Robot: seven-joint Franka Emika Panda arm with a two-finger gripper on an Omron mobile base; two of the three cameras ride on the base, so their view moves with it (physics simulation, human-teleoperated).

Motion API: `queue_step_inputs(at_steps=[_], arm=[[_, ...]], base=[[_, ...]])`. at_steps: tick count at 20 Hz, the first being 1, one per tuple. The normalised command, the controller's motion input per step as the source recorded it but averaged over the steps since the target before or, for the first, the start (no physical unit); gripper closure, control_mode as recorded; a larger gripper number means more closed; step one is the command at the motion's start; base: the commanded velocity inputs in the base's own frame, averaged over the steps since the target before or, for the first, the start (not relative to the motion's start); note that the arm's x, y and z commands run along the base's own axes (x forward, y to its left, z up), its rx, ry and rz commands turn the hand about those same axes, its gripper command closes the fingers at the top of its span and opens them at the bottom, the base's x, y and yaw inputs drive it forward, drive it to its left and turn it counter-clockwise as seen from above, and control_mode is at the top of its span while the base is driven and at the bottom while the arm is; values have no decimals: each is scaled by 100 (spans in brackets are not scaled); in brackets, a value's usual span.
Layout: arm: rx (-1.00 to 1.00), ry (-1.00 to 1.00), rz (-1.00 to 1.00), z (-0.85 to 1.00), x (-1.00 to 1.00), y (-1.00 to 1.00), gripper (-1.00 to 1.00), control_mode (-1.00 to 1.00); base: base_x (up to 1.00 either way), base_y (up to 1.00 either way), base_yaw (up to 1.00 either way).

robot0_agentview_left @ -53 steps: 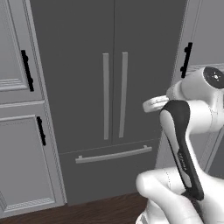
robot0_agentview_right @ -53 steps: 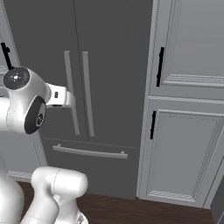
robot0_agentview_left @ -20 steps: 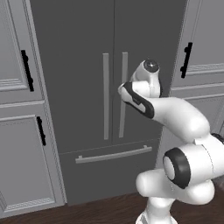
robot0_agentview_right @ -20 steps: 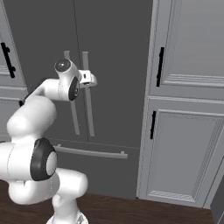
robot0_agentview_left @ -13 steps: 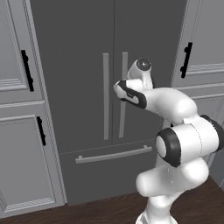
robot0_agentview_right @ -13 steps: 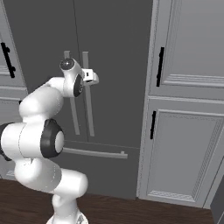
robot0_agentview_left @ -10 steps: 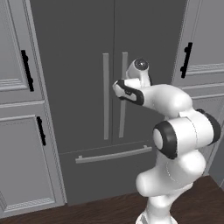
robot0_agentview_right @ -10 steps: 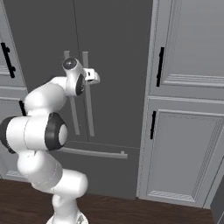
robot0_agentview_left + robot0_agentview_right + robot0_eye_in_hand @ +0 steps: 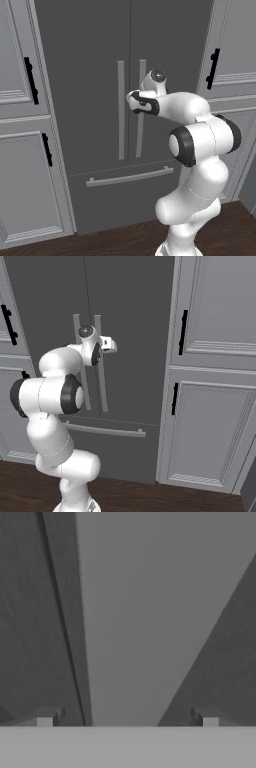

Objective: Grab a lemon wedge from the fridge and one ice cube from the ice bowl, and put them in the glass of lemonade.

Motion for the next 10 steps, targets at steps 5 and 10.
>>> queue_step_inputs(at_steps=[5,10], arm=[[3,0,-2,-29,41,0,-100,-100],[1,0,0,-25,39,6,100,-100]], base=[[0,0,0],[0,0,0]])
